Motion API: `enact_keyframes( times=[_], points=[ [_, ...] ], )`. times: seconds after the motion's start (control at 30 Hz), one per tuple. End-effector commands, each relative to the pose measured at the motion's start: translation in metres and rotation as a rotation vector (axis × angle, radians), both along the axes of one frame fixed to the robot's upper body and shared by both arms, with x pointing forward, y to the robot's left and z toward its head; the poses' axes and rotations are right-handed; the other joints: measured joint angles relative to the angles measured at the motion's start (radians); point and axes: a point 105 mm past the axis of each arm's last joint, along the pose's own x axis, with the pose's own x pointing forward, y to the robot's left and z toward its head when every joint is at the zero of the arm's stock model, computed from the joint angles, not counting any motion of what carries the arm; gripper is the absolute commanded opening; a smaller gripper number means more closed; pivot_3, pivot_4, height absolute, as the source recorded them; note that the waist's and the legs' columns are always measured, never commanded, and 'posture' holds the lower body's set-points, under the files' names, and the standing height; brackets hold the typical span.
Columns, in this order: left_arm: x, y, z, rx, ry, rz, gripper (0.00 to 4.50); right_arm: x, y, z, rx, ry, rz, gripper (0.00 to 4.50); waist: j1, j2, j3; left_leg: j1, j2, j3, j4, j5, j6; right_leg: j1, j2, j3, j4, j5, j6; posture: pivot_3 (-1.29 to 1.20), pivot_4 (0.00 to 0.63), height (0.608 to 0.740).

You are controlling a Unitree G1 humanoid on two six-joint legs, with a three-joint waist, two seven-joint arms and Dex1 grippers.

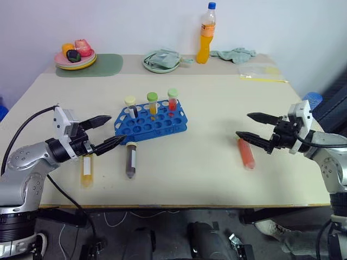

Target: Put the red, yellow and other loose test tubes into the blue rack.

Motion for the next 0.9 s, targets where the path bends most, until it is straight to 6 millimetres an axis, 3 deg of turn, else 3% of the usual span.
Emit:
enact_keyframes(
  times=[0.03, 0.3, 0.5, 0.6, 0.73, 0.9],
  points=[
    [-0.003, -0.006, 0.009, -0.001, -0.044, -0.017, 4.4, -0.001, -0.008, 0.014, -0.032, -0.043, -0.017, 4.5, 0.0, 0.0, 0.0, 0.0, 0.0, 0.0, 0.0, 0.0, 0.0, 0.0, 0.0, 0.0, 0.0, 0.0, 0.0, 0.0, 0.15, 0.74],
    [0.009, -0.016, 0.019, -0.013, -0.071, -0.079, 4.4, -0.003, -0.019, 0.011, -0.009, -0.033, -0.106, 4.5, 0.001, 0.0, 0.0, 0.0, 0.0, 0.0, 0.0, 0.0, 0.0, 0.0, 0.0, 0.0, 0.0, 0.0, 0.0, 0.0, 0.15, 0.74],
    [0.021, -0.025, 0.019, -0.042, -0.066, -0.138, 4.4, 0.008, -0.023, 0.024, 0.021, -0.086, -0.229, 4.5, -0.008, 0.0, 0.0, 0.0, 0.0, 0.0, 0.0, 0.0, 0.0, 0.0, 0.001, 0.0, 0.0, 0.0, 0.0, 0.0, 0.15, 0.74],
    [0.027, -0.03, 0.018, -0.037, -0.077, -0.156, 4.4, 0.015, -0.03, 0.031, 0.029, -0.094, -0.316, 4.5, -0.007, 0.0, 0.0, 0.001, 0.0, 0.0, 0.0, 0.0, 0.0, 0.0, 0.001, 0.0, 0.0, 0.0, 0.0, 0.0, 0.15, 0.74],
    [0.032, -0.053, 0.023, -0.031, -0.08, -0.244, 4.4, 0.027, -0.051, 0.033, -0.088, -0.05, -0.546, 4.5, 0.002, 0.0, 0.0, -0.001, -0.001, -0.001, 0.001, 0.0, 0.0, 0.0, 0.0, 0.0, 0.0, 0.0, 0.0, 0.0, 0.15, 0.74],
    [0.037, -0.058, 0.022, -0.031, -0.076, -0.277, 4.4, 0.026, -0.03, 0.049, -0.15, -0.005, -0.551, 4.5, -0.008, 0.001, 0.0, 0.0, -0.001, -0.001, 0.0, 0.0, 0.0, 0.0, 0.001, 0.0, 0.0, 0.0, 0.0, 0.0, 0.15, 0.74]
  ],
)
